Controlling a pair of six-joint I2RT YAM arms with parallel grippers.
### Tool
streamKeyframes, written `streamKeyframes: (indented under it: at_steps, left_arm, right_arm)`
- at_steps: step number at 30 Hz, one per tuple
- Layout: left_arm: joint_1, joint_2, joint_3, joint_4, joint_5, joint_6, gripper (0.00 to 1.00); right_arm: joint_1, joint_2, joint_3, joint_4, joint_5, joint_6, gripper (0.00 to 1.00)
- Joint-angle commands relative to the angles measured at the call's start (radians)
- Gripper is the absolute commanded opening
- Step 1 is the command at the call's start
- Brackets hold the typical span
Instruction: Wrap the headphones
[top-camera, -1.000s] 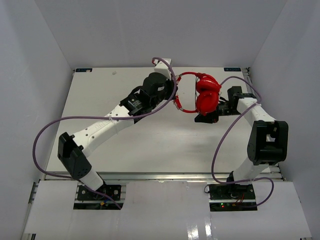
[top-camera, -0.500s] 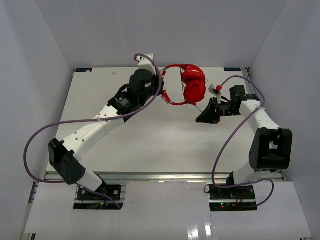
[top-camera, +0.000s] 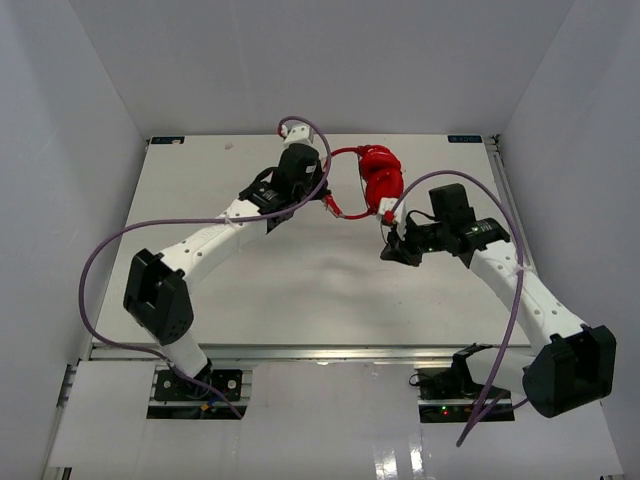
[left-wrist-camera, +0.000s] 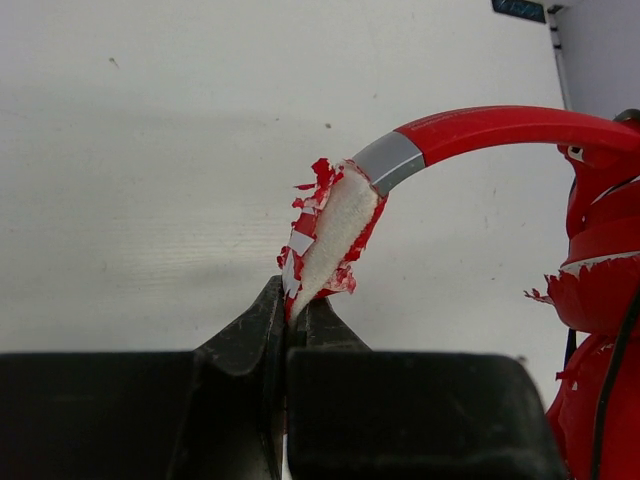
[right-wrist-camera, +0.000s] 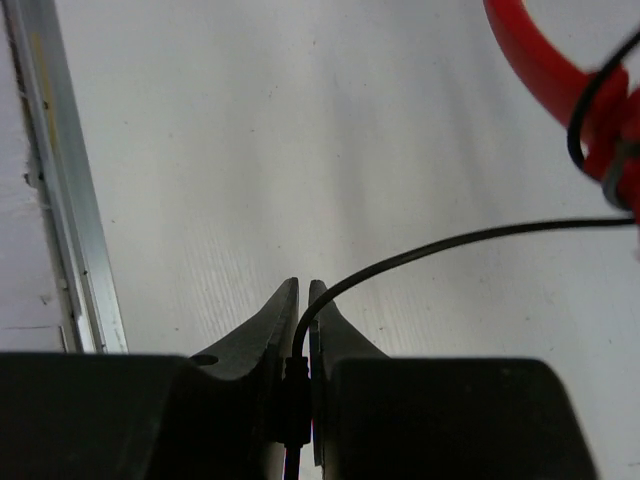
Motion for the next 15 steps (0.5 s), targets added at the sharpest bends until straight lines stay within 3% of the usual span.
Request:
streamKeyframes:
  at_steps: [1, 7, 15]
  left_arm:
    - [0.009, 0.058, 0.068, 0.034, 0.011, -0.072, 0.0]
    - [0.009, 0.165, 0.02, -0.009, 0.038, -0.025, 0.0]
    - [-0.01, 0.281, -0.067, -0.014, 0.067, 0.017, 0.0]
  right_arm:
    - [0.12, -0.006, -0.006, 0.067, 0.345, 0.053, 0.08]
    - [0.153, 0.054, 0.006, 0.049, 0.522, 0.035, 0.08]
    - [0.166, 0.192, -0.007, 0.081, 0.464, 0.063, 0.08]
